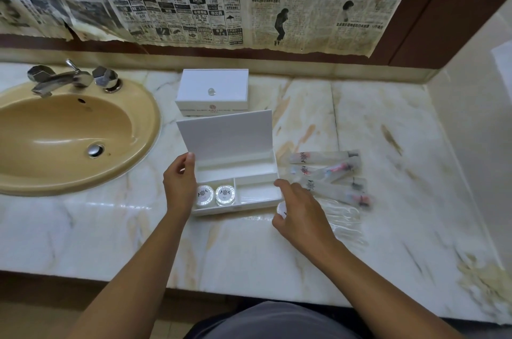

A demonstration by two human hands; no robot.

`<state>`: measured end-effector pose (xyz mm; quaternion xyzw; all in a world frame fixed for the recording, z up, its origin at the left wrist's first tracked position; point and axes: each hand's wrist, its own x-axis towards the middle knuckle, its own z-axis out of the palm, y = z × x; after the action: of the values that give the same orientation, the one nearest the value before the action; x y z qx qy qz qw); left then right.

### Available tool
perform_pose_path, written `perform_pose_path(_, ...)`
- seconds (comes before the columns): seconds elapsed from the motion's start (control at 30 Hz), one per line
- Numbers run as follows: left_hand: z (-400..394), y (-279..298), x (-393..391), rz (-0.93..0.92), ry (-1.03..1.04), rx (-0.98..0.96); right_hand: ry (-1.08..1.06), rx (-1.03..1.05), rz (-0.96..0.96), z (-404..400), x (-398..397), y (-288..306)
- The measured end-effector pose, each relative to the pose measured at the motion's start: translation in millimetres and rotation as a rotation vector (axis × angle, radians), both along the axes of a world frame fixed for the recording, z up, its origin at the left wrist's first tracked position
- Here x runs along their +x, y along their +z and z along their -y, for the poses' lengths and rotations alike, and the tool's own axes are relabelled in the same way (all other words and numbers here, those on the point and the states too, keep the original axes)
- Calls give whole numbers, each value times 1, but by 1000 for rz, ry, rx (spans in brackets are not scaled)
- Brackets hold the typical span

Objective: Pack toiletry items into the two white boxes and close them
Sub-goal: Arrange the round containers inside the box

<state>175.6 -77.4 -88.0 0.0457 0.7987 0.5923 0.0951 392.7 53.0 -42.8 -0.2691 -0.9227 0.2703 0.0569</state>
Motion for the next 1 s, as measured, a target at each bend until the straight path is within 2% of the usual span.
perform_pose_path(0.23,1,-1,-1,3,-7,6,49,58,-114,5,-30,32)
perform_pose_path(0.37,1,0,0,4,-13,4,163,-43,-138,13,-55,43)
perform_pose_path(0.5,1,-1,-1,6,-5,3,270,-90,-146,25,-79,30)
perform_pose_path(0.63,1,-2,-1,6,-8,0,331,48,-152,34,-98,12)
perform_pose_path(0.73,1,-1,-1,15,-1,1,384,222,-61,34,-103,3)
perform_pose_path(0.83,0,0,-1,13,4,-3,341,312,-25,32,-99,0)
perform_pose_path(1.0,1,0,-1,20,9,-4,245,346,29,30,-98,0)
